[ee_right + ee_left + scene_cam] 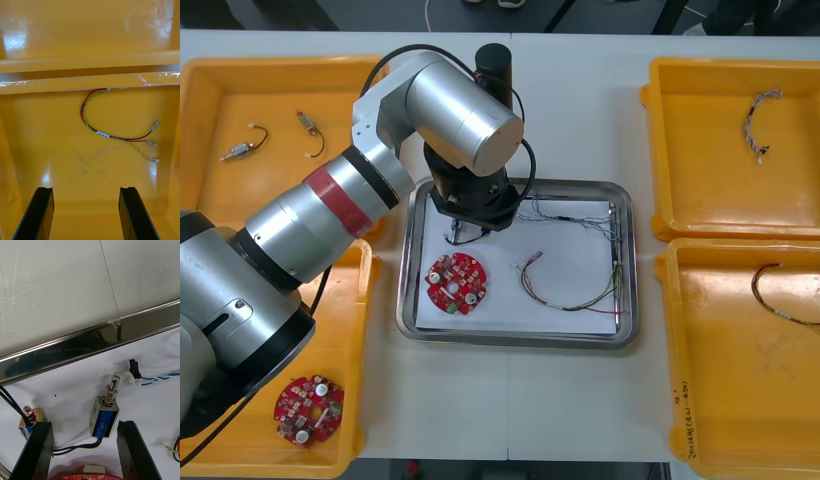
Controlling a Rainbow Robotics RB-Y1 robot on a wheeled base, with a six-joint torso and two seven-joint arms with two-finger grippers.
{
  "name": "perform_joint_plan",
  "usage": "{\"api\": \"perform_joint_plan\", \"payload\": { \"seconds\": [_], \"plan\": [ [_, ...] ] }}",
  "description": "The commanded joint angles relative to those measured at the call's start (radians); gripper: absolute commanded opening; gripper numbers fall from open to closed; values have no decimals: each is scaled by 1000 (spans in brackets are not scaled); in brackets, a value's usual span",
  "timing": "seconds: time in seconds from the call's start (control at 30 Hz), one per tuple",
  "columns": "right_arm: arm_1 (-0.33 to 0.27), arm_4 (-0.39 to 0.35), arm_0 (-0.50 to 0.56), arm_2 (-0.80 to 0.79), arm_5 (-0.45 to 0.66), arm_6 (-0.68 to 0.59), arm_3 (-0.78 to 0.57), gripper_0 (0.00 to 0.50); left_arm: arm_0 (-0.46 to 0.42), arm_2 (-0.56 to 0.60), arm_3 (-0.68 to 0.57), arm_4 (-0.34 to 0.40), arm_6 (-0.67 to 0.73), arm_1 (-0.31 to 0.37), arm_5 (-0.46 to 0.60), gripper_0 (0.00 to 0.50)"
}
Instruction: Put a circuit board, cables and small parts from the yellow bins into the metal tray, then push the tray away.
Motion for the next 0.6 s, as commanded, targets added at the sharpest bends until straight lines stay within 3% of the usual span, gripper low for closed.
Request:
{"api": "perform_joint_plan", "payload": {
  "seconds": [0.03, 0.3, 0.6],
  "plan": [
    [12, 8, 15, -25, 3, -42, -35, 500, -22, -14, -8, 0, 103, -23, -8, 500],
    [12, 5, 15, -25, 3, -45, -37, 500, -22, -5, -30, 0, 115, -22, 1, 500],
    [-5, -7, 3, -21, 3, -43, -37, 500, -22, 79, -114, 12, 117, 0, 112, 500]
  ]
}}
